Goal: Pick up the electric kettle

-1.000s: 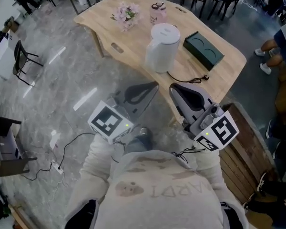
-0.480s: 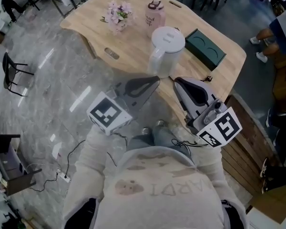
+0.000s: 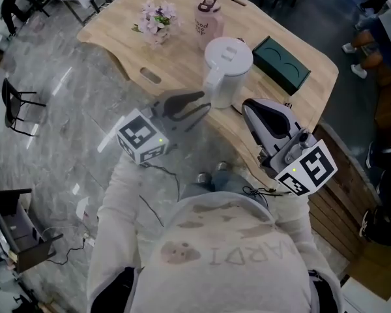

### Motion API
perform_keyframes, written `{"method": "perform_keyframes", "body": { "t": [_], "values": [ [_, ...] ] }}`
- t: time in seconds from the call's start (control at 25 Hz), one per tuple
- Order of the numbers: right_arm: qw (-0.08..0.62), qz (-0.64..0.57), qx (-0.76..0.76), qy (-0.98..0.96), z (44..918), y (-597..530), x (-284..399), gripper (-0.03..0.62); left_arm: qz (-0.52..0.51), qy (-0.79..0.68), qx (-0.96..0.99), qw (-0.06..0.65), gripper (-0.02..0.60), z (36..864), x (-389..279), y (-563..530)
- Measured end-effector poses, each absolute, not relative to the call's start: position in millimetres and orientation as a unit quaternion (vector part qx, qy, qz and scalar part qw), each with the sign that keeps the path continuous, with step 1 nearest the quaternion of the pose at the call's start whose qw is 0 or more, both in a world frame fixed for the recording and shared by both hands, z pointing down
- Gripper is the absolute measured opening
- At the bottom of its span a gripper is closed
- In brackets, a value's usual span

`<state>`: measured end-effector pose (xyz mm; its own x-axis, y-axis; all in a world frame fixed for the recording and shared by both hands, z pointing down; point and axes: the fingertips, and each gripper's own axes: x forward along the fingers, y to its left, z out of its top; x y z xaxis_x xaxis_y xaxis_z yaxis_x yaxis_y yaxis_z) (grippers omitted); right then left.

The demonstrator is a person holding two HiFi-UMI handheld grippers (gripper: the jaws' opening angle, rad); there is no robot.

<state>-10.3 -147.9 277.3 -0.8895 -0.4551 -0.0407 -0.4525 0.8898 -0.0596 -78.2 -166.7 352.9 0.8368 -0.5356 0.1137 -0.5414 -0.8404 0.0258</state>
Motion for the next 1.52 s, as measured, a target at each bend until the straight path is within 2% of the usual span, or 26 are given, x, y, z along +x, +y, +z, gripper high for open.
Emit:
{"method": "perform_keyframes", "body": {
  "t": [0.48,1.52],
  "values": [
    [0.008,-0.025,-0.258,0.966,281.0,-164.6,-2.4,0.023,0.084,-0.204,0.97,0.098,0.164,413.4,-89.6,-205.0],
    [-0.027,-0.026,-0.297,0.954,290.2,-187.0,17.4,0.023,0.114,-0.037,0.983,0.137,0.198,453.6,-49.3,-213.3]
  ]
}}
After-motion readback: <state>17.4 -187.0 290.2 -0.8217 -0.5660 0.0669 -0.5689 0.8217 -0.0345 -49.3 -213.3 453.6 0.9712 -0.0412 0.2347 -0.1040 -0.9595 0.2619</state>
